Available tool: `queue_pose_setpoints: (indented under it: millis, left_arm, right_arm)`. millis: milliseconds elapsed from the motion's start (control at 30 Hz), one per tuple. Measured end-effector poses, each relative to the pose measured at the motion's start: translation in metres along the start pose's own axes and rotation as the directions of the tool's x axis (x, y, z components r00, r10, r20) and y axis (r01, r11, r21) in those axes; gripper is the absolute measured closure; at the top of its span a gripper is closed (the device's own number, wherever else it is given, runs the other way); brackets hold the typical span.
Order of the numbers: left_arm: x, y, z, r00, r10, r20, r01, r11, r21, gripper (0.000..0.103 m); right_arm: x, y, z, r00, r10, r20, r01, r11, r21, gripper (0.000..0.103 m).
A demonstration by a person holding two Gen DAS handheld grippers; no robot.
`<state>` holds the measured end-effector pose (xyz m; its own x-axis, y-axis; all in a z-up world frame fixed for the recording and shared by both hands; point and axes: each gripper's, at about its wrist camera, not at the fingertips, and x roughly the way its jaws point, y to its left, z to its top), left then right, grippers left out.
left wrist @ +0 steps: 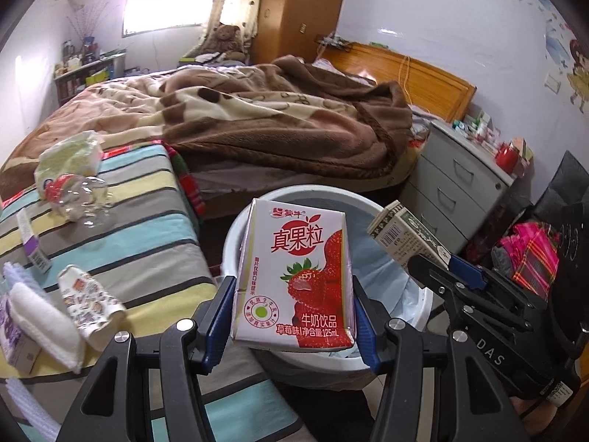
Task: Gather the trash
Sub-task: 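Carry the carton and box over the white bin and open both tools to drop them, then grasp the purple grape milk carton with the left tool while the right tool grasps the patterned paper cup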
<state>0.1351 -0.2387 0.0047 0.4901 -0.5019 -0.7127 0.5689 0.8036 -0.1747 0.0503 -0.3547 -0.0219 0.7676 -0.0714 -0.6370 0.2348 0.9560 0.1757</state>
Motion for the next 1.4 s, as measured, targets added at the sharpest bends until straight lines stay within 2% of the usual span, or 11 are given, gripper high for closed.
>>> queue_pose_setpoints:
  millis: [300,433,467,533,567,600,933,1400]
  left_arm:
    - [0.019,-0.014,0.001,0.999,-0.016,-0.035,0.017,1.000,0.022,0.045]
    - [0.022,-0.013,0.003,0.999,-0.025,-0.039,0.025,1.000,0.000,0.045]
    - [0.022,-0.012,0.003,0.999,-0.024,-0.040,0.024,1.000,-0.002,0.043]
    - [0.020,-0.011,0.003,0.999,-0.017,-0.032,0.017,1.000,-0.001,0.037]
    - [0.019,-0.009,0.003,0.999,-0.019,-0.031,0.019,1.000,-0.006,0.037]
    - [0.018,-0.009,0.003,0.999,-0.022,-0.031,0.022,1.000,-0.009,0.037]
    - [-0.006,0.009,0.001,1.000,-0.015,0.008,0.015,0.999,-0.037,0.034]
    - [-0.044,0.060,-0.014,0.996,0.072,0.053,-0.065,0.990,-0.121,0.034]
  right_arm:
    - [0.008,-0.007,-0.002,0.999,-0.032,-0.037,0.032,0.999,-0.003,0.064]
    - [0.008,-0.009,-0.002,0.998,-0.041,-0.042,0.041,0.999,0.002,0.064]
    - [0.007,-0.009,-0.002,0.998,-0.038,-0.041,0.038,0.999,0.002,0.062]
    - [0.006,-0.009,-0.002,0.998,-0.043,-0.038,0.043,0.999,0.000,0.050]
    - [0.005,-0.008,-0.002,0.999,-0.042,-0.034,0.042,0.999,0.000,0.043]
    - [0.004,-0.008,-0.002,0.999,-0.041,-0.033,0.041,0.999,0.002,0.042]
    - [-0.001,0.002,0.001,1.000,-0.029,-0.011,0.029,1.000,-0.002,0.037]
    - [-0.004,0.042,0.001,0.999,0.047,0.017,-0.046,0.998,-0.047,0.030]
